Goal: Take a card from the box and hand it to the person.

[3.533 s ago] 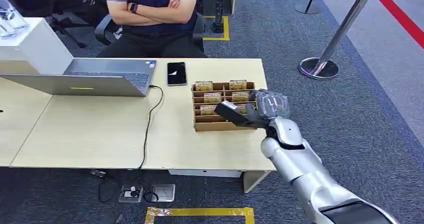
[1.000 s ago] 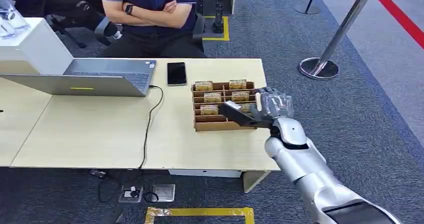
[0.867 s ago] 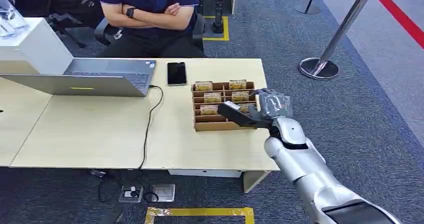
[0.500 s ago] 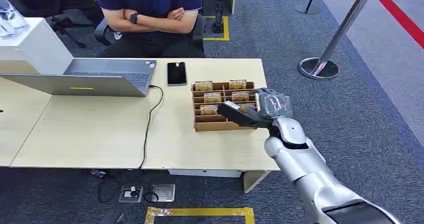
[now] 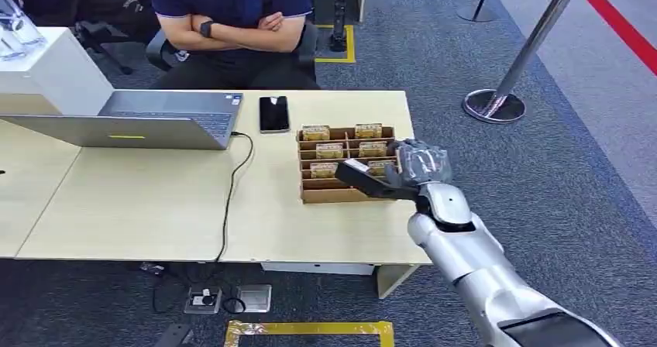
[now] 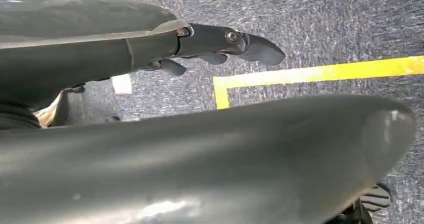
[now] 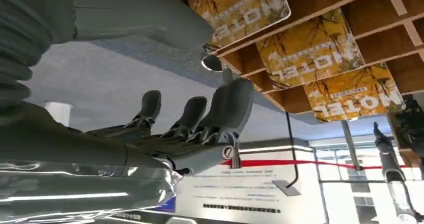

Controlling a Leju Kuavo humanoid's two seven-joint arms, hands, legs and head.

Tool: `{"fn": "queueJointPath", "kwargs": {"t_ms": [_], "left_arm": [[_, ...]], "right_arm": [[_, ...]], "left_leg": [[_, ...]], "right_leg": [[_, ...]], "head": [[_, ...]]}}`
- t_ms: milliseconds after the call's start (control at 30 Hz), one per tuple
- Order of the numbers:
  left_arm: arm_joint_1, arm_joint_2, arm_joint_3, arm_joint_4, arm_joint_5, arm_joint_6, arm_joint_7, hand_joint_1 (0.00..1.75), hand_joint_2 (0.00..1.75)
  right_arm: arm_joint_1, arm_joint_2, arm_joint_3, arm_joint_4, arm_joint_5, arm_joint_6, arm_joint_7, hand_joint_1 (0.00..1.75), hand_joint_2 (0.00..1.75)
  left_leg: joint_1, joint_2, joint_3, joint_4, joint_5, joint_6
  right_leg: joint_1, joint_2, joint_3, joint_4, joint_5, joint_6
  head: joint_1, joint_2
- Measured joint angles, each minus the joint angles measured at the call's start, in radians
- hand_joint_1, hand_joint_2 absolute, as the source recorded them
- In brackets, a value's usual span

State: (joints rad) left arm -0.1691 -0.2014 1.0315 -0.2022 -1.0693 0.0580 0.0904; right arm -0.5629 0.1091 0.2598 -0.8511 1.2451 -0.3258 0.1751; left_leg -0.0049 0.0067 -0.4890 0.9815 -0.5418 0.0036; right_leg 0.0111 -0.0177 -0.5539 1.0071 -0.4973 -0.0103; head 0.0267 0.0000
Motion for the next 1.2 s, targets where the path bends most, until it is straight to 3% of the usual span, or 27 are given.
{"fn": "queueJointPath", "kwargs": {"t_ms": [200,367,433,467,767,1200], "left_arm": [[-0.001,0.0,0.0,0.0,0.009,-0.002,-0.002,0.0,0.0],[-0.001,0.0,0.0,0.0,0.009,0.008,-0.001,0.0,0.0],[-0.001,0.0,0.0,0.0,0.009,0.01,0.0,0.0,0.0],[-0.001,0.0,0.0,0.0,0.009,0.011,0.0,0.0,0.0],[-0.002,0.0,0.0,0.0,0.008,0.011,0.001,0.0,0.0],[-0.003,-0.001,0.0,0.004,0.006,0.013,0.0,0.0,0.0]], "right_arm": [[-0.016,0.008,0.003,0.029,0.005,-0.003,-0.006,0.77,1.75],[-0.035,0.016,0.003,0.061,0.009,-0.01,-0.009,0.86,1.75],[-0.039,0.018,0.003,0.071,0.009,-0.012,-0.009,0.77,1.75],[-0.041,0.02,0.003,0.077,0.009,-0.013,-0.009,0.84,1.75],[-0.046,0.023,0.003,0.107,0.009,-0.019,-0.01,0.93,1.75],[-0.052,0.022,0.003,0.139,0.026,-0.03,0.013,0.91,1.75]], "left_leg": [[0.0,0.0,0.0,0.0,0.0,0.0],[0.0,0.0,0.0,0.0,0.0,0.0],[0.0,0.0,0.0,0.0,0.0,0.0],[0.0,0.0,0.0,0.0,0.0,0.0],[0.0,0.0,0.0,0.0,0.0,0.0],[0.0,0.0,0.0,0.0,0.0,0.0]], "right_leg": [[0.0,0.0,0.0,0.0,0.0,0.0],[0.0,0.0,0.0,0.0,0.0,0.0],[0.0,0.0,0.0,0.0,0.0,0.0],[0.0,0.0,0.0,0.0,0.0,0.0],[0.0,0.0,0.0,0.0,0.0,0.0],[0.0,0.0,0.0,0.0,0.0,0.0]], "head": [[-0.001,0.0],[0.0,0.0],[-0.001,0.0],[0.0,0.0],[0.0,0.0],[0.0,0.0]]}}
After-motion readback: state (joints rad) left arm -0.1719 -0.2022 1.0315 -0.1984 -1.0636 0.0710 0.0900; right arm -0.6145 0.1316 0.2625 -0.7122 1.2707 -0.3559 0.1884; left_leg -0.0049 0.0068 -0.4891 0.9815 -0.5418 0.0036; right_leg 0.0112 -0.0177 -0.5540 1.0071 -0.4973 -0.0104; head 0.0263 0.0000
